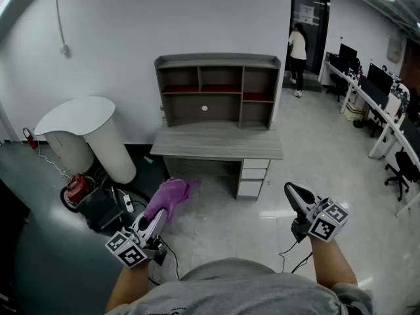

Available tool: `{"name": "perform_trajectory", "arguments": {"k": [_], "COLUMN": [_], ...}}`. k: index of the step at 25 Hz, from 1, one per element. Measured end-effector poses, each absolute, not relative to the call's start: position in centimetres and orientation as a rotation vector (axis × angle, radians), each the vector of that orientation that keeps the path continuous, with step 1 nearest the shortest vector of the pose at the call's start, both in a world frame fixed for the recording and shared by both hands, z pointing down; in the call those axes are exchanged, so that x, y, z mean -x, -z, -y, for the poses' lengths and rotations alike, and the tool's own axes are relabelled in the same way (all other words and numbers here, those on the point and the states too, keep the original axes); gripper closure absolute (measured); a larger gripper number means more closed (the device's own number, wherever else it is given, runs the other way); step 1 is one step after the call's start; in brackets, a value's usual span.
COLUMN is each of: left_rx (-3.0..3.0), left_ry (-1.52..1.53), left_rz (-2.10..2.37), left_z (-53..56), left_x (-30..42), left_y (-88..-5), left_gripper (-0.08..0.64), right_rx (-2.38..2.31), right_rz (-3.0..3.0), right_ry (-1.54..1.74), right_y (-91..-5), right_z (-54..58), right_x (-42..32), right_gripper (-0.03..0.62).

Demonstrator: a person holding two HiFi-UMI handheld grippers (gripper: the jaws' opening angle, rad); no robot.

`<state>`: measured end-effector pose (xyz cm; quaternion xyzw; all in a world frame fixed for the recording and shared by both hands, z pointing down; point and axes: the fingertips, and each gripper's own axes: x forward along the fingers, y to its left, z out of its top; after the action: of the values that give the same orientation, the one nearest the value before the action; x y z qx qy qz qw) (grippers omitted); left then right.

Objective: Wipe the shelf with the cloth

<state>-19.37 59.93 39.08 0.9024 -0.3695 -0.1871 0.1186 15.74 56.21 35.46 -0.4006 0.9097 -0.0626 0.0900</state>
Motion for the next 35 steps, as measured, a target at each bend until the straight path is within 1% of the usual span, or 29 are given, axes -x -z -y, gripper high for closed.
{"name": "perform_trajectory", "arguments": {"k": [7,13,20,28,31,35], "left_rx": [-2.648,-2.651,-2.668,-2.610,-2.608,-2.583], "left_ry": [0.537,0.514,0.537,0.546,0.524,0.543], "left_rz": [1.069,1.057,1.046,0.999,1.011,1.032], "left_z": [-60.1,-60.2,-60.1,-58.8,-57.4,-53.4], "left_x": [17.4,14.6,9.0,3.0,3.0,5.3], "left_y": [-38.9,-38.8,-37.6,-39.0,-39.4,-40.1], "left_gripper": [0.459,0.459,0.459,0.459,0.459,0.459], "right_rx": [1.193,1.208,1.196,1.173,1.165,1.154], "right_rz": [-2.734,-2.731,-2.756,-2.779,-2.776,-2.806], "right_ry": [0.168,0.193,0.154,0.195,0.239,0.261], "right_y": [-35.5,-35.8,-35.0,-36.6,-37.6,-38.7], "right_z": [-56.5,-56.9,-57.5,-56.6,-54.7,-50.5], "right_x": [-17.0,-19.5,-24.2,-28.7,-28.6,-26.3], "right_gripper": [0.581,0.581,0.577,0.574,0.574,0.574]}}
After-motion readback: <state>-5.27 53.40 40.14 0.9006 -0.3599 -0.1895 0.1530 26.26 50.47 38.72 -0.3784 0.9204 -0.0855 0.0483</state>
